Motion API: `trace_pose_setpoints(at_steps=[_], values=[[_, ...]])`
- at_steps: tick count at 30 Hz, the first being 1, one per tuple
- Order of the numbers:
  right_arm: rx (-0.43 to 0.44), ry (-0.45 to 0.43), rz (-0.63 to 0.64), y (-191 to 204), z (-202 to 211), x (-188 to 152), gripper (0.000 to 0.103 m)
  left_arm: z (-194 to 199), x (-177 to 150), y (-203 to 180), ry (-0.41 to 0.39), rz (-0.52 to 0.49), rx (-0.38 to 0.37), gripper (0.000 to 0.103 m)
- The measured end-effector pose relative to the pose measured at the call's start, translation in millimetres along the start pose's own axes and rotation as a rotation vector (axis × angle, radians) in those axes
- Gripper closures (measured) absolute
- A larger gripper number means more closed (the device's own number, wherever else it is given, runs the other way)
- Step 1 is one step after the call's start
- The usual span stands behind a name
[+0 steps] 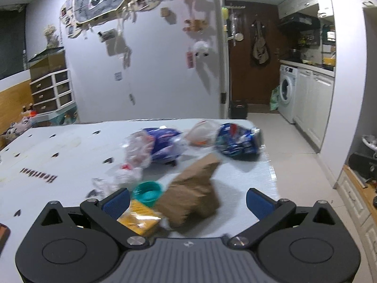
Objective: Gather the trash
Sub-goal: 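Grasp the yellow box with left tool while right grasps brown cardboard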
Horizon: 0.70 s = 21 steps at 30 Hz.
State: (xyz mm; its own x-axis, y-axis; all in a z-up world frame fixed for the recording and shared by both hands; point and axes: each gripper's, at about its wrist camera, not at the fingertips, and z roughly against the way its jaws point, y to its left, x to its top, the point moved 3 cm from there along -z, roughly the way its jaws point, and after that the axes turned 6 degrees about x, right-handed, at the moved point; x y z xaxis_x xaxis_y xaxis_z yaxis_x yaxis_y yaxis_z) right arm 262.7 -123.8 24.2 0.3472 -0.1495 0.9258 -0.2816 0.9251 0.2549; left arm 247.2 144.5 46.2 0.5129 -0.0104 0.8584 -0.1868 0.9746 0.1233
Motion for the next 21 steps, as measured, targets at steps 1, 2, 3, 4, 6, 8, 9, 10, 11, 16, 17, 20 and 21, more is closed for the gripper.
trace_pose_setpoints(at_steps=[1, 2, 3, 4, 6, 8, 9, 10, 11, 16, 17, 20, 21], values=[[0.025, -0.001, -0.002, 6, -5, -1, 0.000, -3, -1, 8, 0.005, 0.006, 0.000, 0.000], [0.049, -0.002, -0.003, 13, -10, -2, 0.000, -6, -3, 16, 0.010, 0.012, -0.002, 0.000], [0.076, -0.002, -0.002, 19, -15, -2, 0.000, -9, -5, 25, 0.017, 0.019, -0.004, 0.000], [0.097, 0.000, -0.001, 25, -20, -3, 0.000, -12, -6, 31, 0.024, 0.023, -0.005, 0.000], [0.131, 0.010, 0.006, 37, -31, -7, 0.000, -18, -10, 45, 0.037, 0.031, -0.009, 0.000], [0.157, 0.003, 0.025, 49, -40, -12, 0.000, -25, -14, 57, 0.051, 0.039, -0.023, 0.000], [0.177, -0.002, 0.041, 56, -45, -15, 0.000, -29, -17, 62, 0.057, 0.042, -0.033, 0.000], [0.197, 0.007, 0.063, 63, -49, -19, 0.000, -32, -20, 67, 0.064, 0.045, -0.047, 0.000], [0.212, 0.024, 0.083, 69, -55, -21, 0.000, -35, -22, 69, 0.070, 0.046, -0.058, 0.000], [0.319, 0.089, 0.168, 95, -76, -34, 0.000, -49, -34, 81, 0.101, 0.030, -0.107, 0.000], [0.343, 0.105, 0.200, 100, -79, -37, 0.000, -52, -36, 83, 0.108, 0.030, -0.116, 0.000], [0.366, 0.158, 0.299, 117, -91, -47, 0.000, -61, -41, 89, 0.130, 0.030, -0.130, 0.000], [0.372, 0.179, 0.325, 121, -95, -50, 0.000, -63, -43, 91, 0.129, 0.029, -0.137, 0.000]])
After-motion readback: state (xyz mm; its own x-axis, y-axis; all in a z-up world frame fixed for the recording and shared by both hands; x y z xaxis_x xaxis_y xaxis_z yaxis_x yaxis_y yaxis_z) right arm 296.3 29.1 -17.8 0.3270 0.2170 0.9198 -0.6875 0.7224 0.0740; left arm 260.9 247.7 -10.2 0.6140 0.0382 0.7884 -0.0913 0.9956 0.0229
